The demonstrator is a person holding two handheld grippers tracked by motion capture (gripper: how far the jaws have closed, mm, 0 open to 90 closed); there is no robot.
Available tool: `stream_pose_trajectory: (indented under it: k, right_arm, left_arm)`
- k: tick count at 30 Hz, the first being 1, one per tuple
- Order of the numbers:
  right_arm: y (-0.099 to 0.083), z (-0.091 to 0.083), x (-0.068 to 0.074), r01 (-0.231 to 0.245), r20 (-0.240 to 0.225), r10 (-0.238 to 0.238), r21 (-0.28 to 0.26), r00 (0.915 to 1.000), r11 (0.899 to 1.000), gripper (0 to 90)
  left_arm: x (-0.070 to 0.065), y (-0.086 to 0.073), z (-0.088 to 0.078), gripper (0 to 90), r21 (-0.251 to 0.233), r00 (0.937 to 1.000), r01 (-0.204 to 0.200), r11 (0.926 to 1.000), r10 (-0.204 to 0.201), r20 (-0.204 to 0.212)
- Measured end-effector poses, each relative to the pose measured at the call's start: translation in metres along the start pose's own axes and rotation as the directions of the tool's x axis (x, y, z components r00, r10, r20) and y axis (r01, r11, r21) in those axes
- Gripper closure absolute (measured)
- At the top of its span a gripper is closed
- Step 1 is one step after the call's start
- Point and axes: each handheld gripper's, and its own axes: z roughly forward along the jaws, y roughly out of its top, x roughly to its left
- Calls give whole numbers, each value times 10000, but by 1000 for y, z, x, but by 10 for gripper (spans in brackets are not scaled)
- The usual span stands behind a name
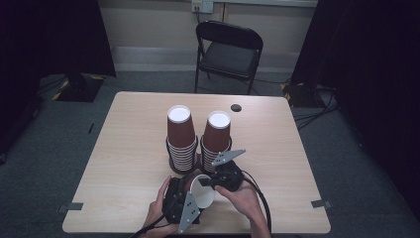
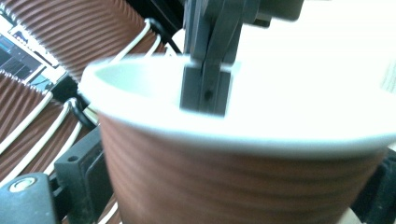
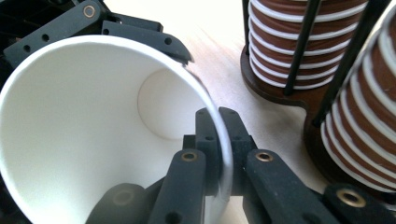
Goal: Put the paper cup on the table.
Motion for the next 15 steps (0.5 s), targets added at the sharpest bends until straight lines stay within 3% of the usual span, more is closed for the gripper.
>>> stream_pose_trajectory:
  k: [5, 9, 15]
  right_arm:
    - [0, 2, 1, -49, 29, 49, 26, 10000, 10000, 873]
    - [0, 4, 2, -85, 18, 85, 122, 10000, 9999, 872]
    - [3, 12, 5, 29, -138, -25, 263, 9999, 9997, 870]
  left_arm:
    - [1, 1, 1, 75, 47, 9990, 425, 9991, -425, 126]
    - [2, 1, 1, 55, 131, 9988, 452, 9989, -454, 165]
    - [1, 5, 3, 48, -124, 9987, 509, 9986, -509, 18]
